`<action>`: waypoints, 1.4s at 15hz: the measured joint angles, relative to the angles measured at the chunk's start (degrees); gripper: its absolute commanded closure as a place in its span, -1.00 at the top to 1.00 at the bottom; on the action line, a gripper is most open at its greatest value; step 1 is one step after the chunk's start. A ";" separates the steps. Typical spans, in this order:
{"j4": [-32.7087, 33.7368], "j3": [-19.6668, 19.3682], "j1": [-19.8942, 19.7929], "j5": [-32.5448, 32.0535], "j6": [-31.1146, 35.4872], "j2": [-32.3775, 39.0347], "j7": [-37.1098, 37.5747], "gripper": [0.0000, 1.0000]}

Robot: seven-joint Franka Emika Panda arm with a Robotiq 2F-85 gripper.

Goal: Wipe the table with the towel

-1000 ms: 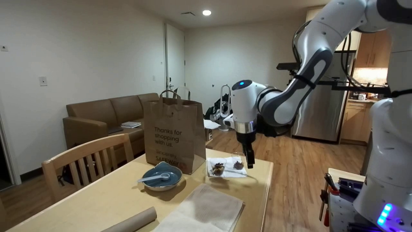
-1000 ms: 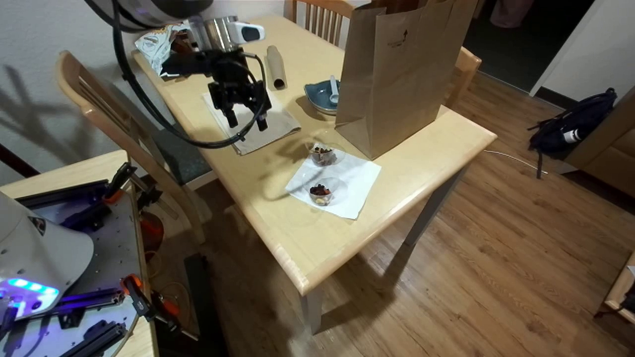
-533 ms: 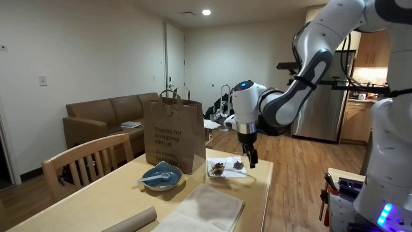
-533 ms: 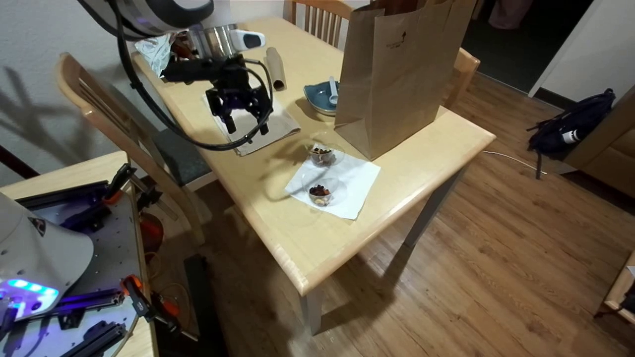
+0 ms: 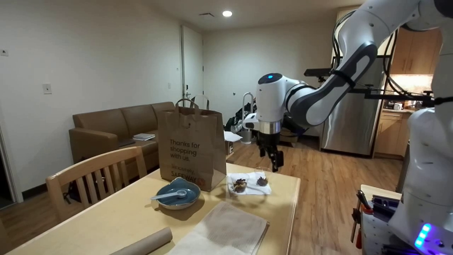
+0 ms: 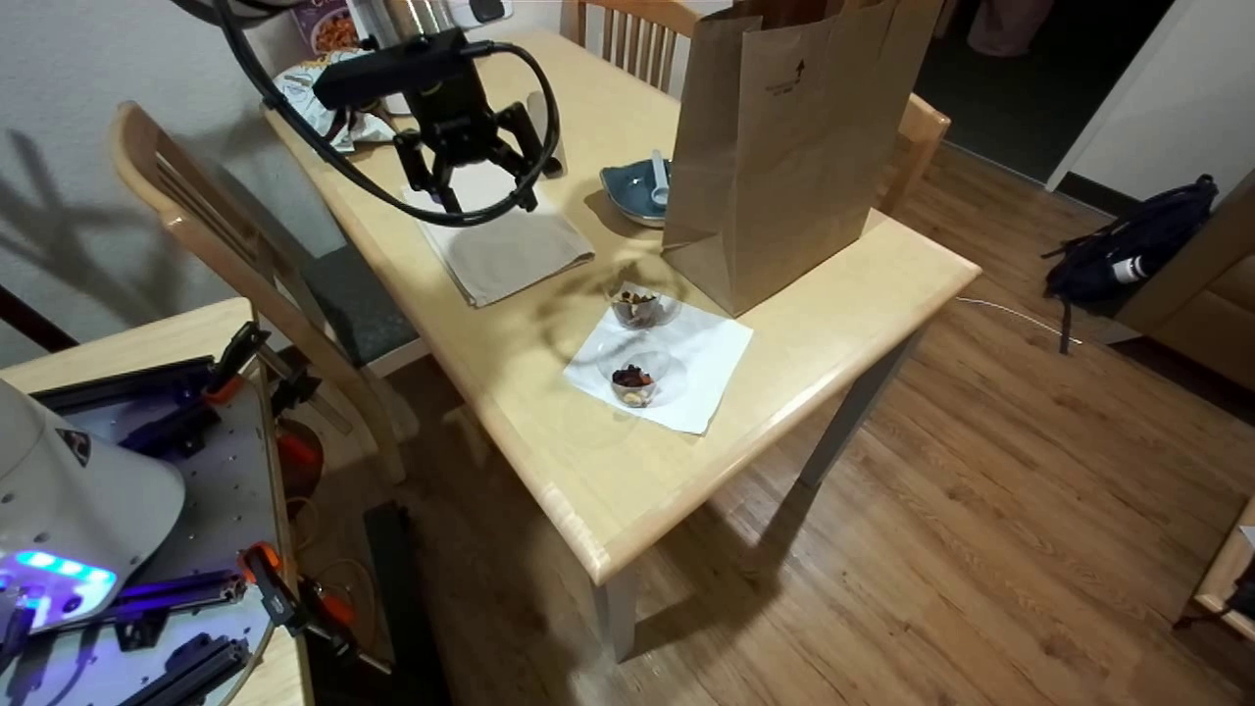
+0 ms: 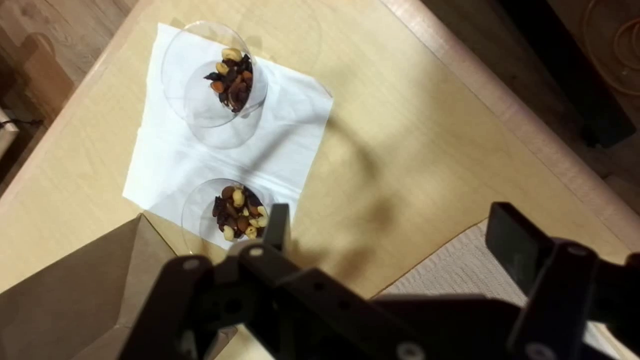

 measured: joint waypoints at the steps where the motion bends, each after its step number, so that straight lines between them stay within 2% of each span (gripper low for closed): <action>1: 0.00 -0.06 -0.11 0.00 0.01 0.01 0.00 1.00; 5: -0.04 -0.01 -0.13 -0.50 1.57 0.05 1.87 1.00; 10: -0.29 -0.02 -0.27 -6.22 10.05 0.55 16.07 1.00; 12: -0.30 -0.02 -0.39 -9.86 11.45 0.78 22.17 1.00; 15: -1.50 0.06 -0.45 -7.81 15.32 1.18 20.16 1.00; 18: -1.73 0.06 -0.51 -7.46 16.11 1.43 19.62 1.00; 21: -2.84 0.24 -0.27 -1.51 22.76 2.46 21.78 1.00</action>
